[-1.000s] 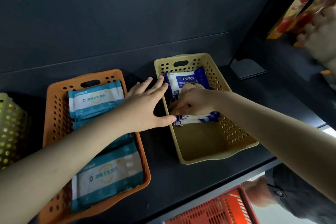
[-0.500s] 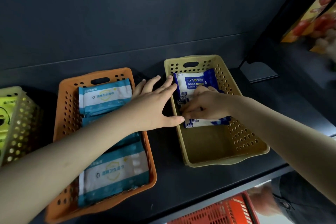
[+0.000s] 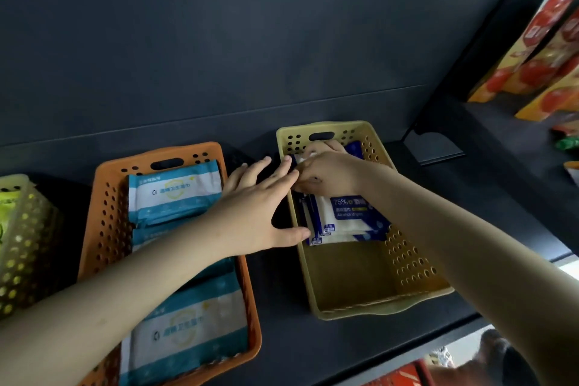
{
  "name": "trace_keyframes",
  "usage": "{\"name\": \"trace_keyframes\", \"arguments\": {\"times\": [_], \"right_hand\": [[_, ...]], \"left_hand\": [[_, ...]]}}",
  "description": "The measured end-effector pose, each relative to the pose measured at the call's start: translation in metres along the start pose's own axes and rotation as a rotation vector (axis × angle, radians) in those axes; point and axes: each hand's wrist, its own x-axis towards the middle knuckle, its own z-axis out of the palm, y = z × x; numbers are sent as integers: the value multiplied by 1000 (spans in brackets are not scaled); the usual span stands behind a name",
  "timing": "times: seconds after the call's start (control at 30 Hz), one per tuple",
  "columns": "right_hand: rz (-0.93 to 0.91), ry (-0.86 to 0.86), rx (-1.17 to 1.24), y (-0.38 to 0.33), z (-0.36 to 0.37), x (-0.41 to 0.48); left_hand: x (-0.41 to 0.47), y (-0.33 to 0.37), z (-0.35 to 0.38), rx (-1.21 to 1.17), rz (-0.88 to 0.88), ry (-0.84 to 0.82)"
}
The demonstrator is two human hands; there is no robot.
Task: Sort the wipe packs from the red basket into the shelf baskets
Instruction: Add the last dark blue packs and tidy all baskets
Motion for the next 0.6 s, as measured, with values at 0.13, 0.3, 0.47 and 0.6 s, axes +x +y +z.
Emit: {"name": "trace_keyframes", "arguments": {"times": [0.13, 0.3, 0.47, 0.6], "right_hand": [[3, -17, 39, 14, 7, -1], [41, 49, 250, 13, 2, -23], [-13, 5, 228, -1, 9, -43], [-23, -38, 156, -14, 15, -48]], "left_hand": [[0, -3, -1, 21, -6, 2], [3, -3, -4, 53, -2, -20], [3, -3, -4, 42, 5, -43], [4, -6, -4, 38, 2, -51]]}}
